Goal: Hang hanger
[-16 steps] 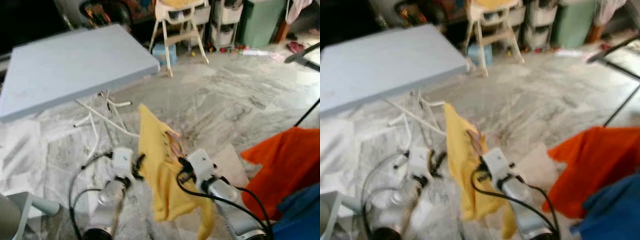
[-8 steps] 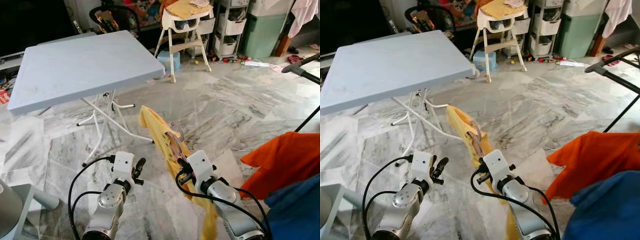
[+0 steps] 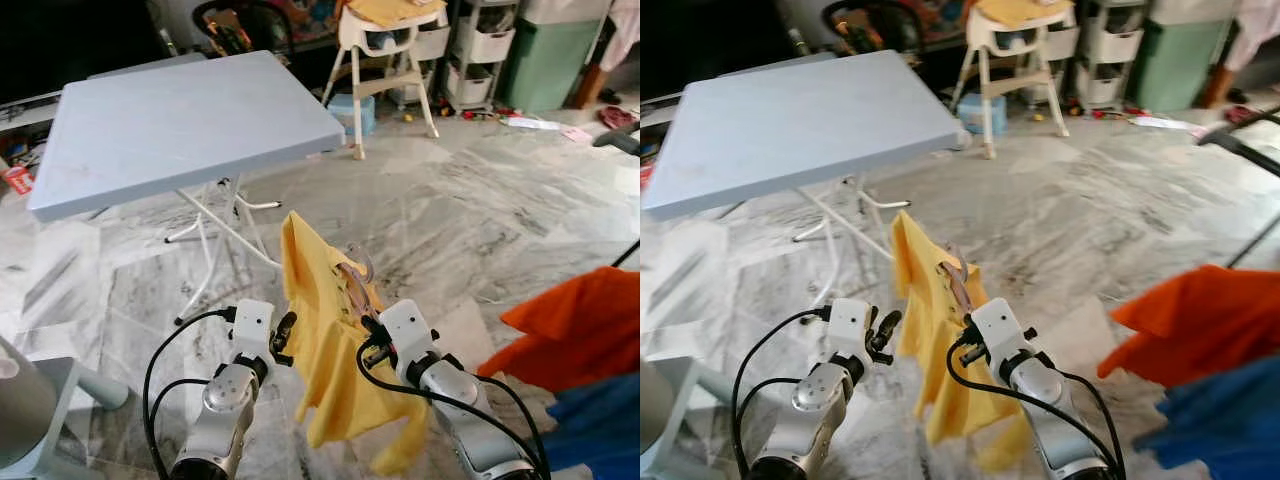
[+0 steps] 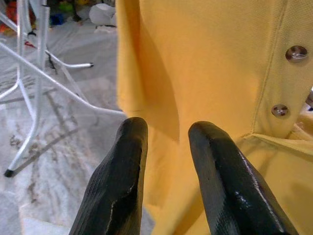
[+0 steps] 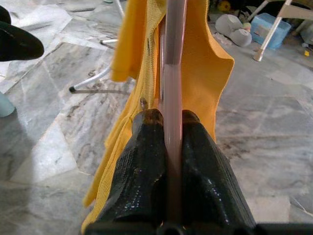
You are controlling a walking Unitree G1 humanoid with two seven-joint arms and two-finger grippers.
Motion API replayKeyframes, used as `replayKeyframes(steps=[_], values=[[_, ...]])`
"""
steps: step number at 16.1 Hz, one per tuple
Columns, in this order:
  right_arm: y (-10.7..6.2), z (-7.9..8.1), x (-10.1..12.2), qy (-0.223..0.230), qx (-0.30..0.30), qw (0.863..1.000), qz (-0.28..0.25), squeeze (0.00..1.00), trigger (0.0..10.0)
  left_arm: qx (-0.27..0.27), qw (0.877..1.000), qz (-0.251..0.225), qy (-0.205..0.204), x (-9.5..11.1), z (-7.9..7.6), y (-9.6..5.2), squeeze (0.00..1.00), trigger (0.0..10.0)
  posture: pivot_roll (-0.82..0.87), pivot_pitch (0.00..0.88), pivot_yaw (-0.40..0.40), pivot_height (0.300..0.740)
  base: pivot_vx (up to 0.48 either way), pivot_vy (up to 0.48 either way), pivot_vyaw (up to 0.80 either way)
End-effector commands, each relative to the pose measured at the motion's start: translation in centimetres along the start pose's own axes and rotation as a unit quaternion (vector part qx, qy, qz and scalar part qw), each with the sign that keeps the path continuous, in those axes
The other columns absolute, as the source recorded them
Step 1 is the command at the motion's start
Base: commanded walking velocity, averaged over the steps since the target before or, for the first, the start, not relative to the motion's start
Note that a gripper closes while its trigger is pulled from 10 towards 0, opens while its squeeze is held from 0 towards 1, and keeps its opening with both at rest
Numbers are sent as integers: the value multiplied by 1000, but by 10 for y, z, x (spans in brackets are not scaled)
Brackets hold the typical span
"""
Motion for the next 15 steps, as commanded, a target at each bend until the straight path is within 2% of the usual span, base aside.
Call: replayKeyframes(steps=[1, 15], values=[[4, -1, 15, -1, -4, 1000, -26, 0, 10000, 10, 1000, 2, 10, 0, 7, -1, 0, 10000, -116, 0, 74, 740, 0, 379, 0], [5, -3, 14, 5, -19, 1000, -17, 0, 10000, 12, 1000, 6, 19, 0, 7, 0, 0, 10000, -113, 0, 82, 740, 0, 391, 0]])
Point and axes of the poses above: a point about 5 cm out from each wrist's last joint towards the gripper, its own y axis pointing out of the wrist towards the gripper, its own x axis along the axis of the wrist's last joint, z = x × y, the point moved 3 cm from there along y, pointing out of the wrist towards the gripper, and after that the axes turned 14 degrees about -y, right-handed, at the moved point
